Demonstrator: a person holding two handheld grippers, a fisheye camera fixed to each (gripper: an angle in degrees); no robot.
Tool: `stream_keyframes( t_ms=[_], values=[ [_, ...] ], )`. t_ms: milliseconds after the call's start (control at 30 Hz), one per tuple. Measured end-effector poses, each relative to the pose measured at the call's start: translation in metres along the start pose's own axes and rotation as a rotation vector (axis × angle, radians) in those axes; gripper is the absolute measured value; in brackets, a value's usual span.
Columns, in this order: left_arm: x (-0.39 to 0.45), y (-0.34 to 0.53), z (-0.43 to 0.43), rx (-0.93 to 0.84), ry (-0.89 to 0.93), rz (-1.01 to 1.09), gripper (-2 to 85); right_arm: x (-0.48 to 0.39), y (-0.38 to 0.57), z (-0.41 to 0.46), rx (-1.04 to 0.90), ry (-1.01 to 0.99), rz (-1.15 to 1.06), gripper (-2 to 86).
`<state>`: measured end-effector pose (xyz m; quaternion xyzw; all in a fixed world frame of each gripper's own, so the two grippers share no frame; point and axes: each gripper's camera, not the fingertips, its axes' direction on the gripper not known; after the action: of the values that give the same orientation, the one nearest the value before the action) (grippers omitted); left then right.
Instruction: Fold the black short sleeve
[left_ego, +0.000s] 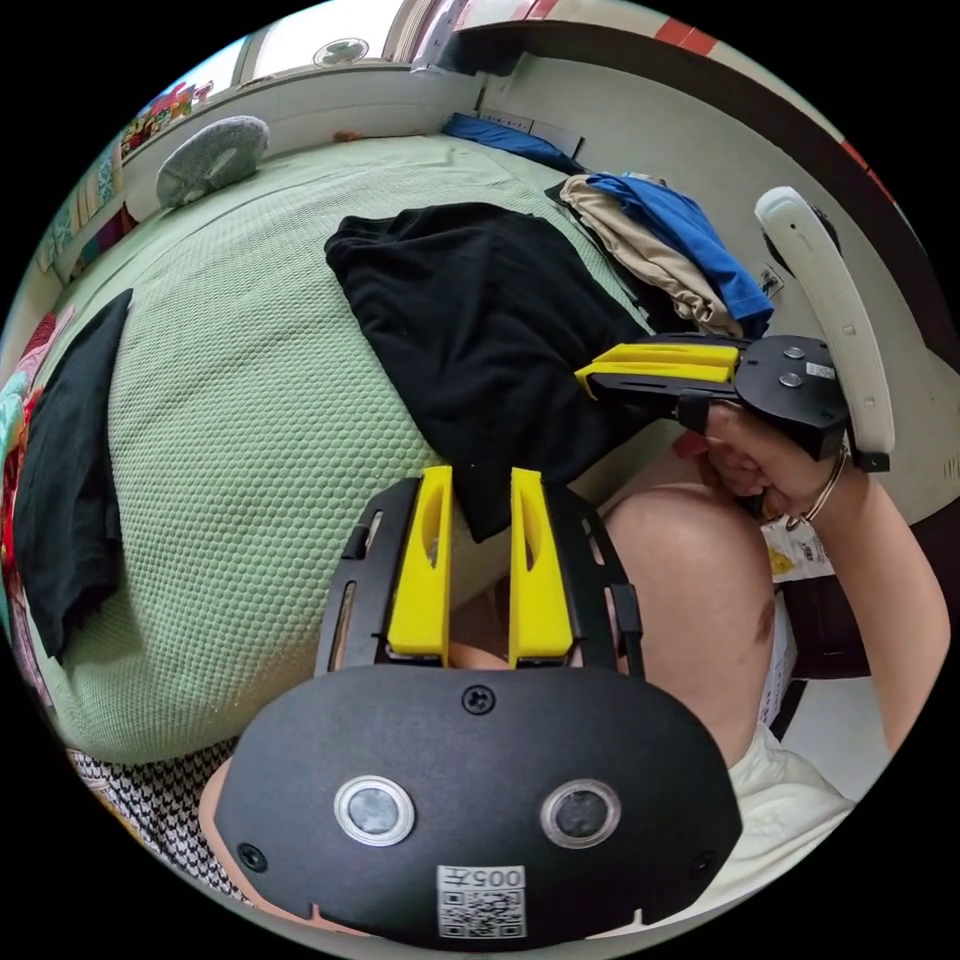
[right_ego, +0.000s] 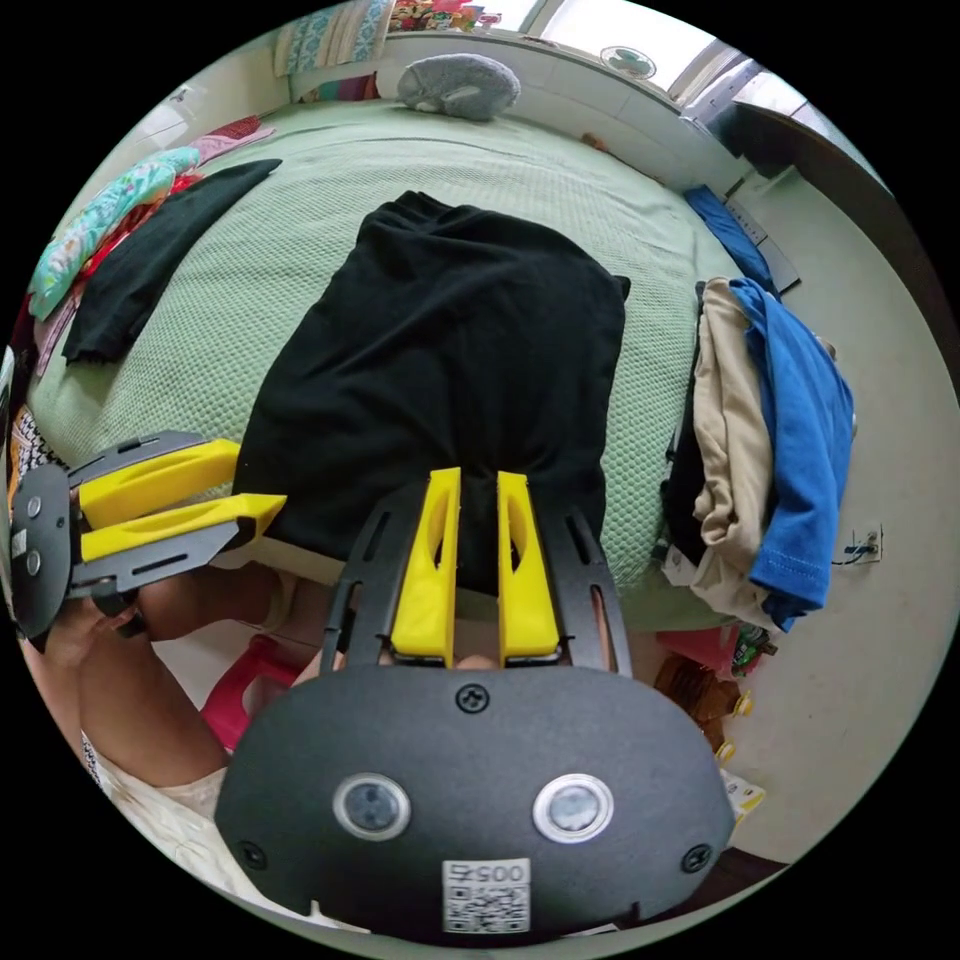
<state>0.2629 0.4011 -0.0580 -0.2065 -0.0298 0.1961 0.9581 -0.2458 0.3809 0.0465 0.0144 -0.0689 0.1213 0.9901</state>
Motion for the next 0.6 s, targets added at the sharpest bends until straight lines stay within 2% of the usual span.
stream_keyframes(
  t_ms=[167,367,533,600],
  values=[
    [-0.003,-0.003,-0.002,-0.011,0.015,-0.015,7.4,0.000,0.007,-0.008,0.025,0.046,-0.030,4.9],
    [-0.007,-0.006,-0.010,0.000,0.055,0.008,4.9,-0.010,0.017,-0.024,0.069,0.209,-0.138,0.9],
    [-0.018,-0.007,-0.023,0.015,0.058,-0.029,4.0,0.054,0.015,-0.075,0.269,0.041,0.047,0.1],
    [-0.023,-0.007,-0.028,0.017,0.034,-0.040,3.8,0.082,0.006,-0.084,0.258,-0.038,0.090,2.3]
  ],
)
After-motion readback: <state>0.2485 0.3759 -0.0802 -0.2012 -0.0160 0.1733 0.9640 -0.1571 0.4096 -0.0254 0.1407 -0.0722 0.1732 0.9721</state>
